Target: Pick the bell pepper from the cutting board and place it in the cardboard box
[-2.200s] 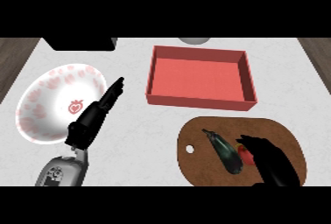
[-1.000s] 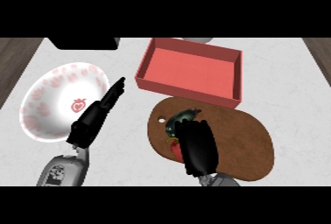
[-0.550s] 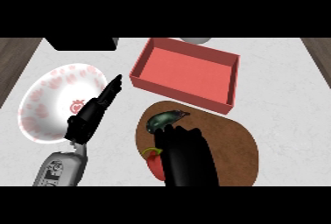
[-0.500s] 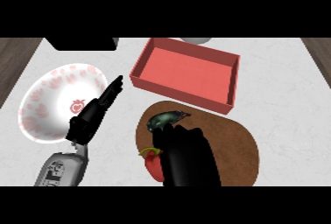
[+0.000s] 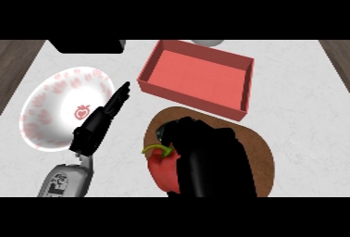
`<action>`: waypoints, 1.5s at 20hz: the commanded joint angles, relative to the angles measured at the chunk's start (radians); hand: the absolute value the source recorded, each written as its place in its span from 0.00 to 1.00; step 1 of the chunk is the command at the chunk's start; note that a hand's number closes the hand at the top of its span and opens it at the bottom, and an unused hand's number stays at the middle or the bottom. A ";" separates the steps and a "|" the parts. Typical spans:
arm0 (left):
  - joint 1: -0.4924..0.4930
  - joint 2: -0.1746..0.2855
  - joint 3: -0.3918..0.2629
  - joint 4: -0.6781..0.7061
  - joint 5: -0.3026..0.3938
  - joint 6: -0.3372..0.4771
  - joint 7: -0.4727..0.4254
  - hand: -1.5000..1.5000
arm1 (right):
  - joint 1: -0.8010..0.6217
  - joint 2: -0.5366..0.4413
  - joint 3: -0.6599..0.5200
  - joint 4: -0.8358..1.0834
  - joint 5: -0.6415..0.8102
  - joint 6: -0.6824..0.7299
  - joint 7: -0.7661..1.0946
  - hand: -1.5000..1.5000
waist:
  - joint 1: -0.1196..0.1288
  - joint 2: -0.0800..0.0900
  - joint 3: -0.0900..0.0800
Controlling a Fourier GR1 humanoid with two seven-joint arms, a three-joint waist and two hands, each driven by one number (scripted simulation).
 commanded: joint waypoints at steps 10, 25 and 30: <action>-0.016 -0.031 -0.015 -0.013 -0.021 0.014 0.021 0.50 | -0.309 0.005 -0.365 0.244 -0.164 0.027 -0.022 1.00 | 0.004 0.002 0.000; -0.051 -0.014 0.028 0.072 -0.016 -0.009 -0.037 0.50 | -0.417 -0.026 -0.585 0.734 -0.077 -0.199 -0.297 1.00 | 0.002 0.005 0.000; -0.052 -0.021 0.024 0.043 -0.026 0.003 -0.009 0.50 | -0.429 -0.059 -0.636 0.933 -0.090 -0.300 -0.433 1.00 | 0.005 0.006 0.000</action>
